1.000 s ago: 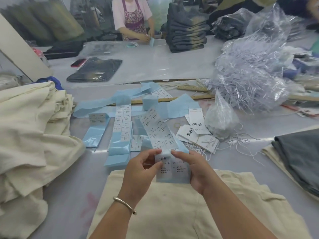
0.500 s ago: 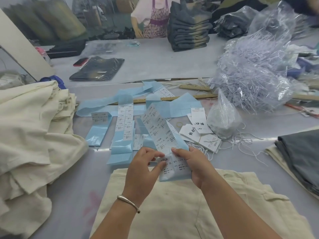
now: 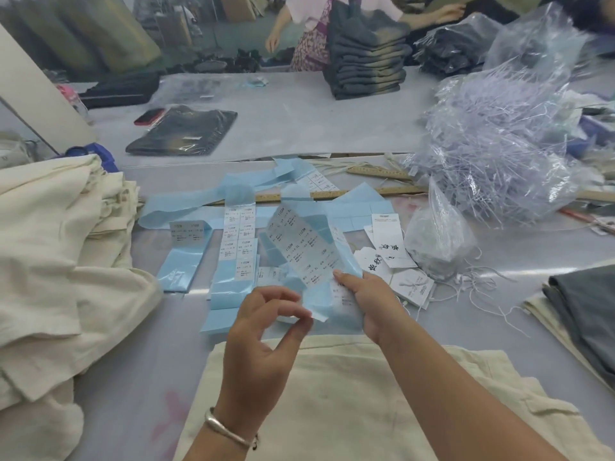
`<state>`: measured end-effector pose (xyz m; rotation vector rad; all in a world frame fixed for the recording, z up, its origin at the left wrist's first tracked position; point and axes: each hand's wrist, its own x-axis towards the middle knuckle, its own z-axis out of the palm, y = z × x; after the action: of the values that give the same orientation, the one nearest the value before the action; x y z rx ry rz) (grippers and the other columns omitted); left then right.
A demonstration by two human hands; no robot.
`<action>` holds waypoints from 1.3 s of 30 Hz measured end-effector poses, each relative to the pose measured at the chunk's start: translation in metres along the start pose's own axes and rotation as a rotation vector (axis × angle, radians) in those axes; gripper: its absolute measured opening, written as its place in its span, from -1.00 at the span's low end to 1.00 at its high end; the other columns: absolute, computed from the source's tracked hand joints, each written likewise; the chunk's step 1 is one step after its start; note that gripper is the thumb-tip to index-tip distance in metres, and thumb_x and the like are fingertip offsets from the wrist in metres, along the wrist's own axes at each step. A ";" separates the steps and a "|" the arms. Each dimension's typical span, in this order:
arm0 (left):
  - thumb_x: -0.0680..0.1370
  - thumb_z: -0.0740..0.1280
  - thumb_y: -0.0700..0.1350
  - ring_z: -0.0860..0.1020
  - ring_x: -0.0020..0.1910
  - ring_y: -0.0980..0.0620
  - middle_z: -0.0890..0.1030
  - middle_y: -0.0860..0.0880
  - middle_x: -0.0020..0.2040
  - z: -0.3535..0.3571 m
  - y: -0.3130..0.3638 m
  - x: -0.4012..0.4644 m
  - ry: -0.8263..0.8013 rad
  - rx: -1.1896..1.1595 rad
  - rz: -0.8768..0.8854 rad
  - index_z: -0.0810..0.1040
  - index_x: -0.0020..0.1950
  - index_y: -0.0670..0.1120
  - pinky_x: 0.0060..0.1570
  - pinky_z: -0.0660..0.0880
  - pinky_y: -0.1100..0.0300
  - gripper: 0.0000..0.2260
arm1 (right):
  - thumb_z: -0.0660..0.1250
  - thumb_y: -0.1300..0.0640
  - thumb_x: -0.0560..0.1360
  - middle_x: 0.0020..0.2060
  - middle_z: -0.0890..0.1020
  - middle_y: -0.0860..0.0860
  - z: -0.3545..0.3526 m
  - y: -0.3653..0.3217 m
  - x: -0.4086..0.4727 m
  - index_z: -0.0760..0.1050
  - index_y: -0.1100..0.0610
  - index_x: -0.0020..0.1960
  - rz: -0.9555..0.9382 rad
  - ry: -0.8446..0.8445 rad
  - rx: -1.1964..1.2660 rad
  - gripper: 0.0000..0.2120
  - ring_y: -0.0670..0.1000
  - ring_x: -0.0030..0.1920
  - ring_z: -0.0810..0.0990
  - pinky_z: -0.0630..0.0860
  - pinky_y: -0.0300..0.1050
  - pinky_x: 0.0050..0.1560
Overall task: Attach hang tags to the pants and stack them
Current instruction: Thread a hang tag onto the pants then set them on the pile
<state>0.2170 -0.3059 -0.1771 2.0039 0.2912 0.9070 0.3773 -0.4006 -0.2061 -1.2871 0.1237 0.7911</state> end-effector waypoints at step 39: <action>0.33 0.42 -0.26 0.61 -0.22 0.05 0.69 -0.20 -0.15 0.062 -0.046 -0.005 -0.355 -0.582 -0.735 0.51 -0.16 -0.35 -0.23 0.50 0.32 -0.80 | 0.10 0.18 0.61 0.09 0.58 0.06 -0.078 -0.024 0.142 0.47 0.14 0.15 -0.420 0.501 -1.723 -0.79 0.09 0.13 0.52 0.29 -0.11 -0.14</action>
<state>0.2624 -0.3214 -0.2374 1.3171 0.4565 0.1287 0.5224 -0.4061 -0.2824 -2.9761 -0.5517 0.0010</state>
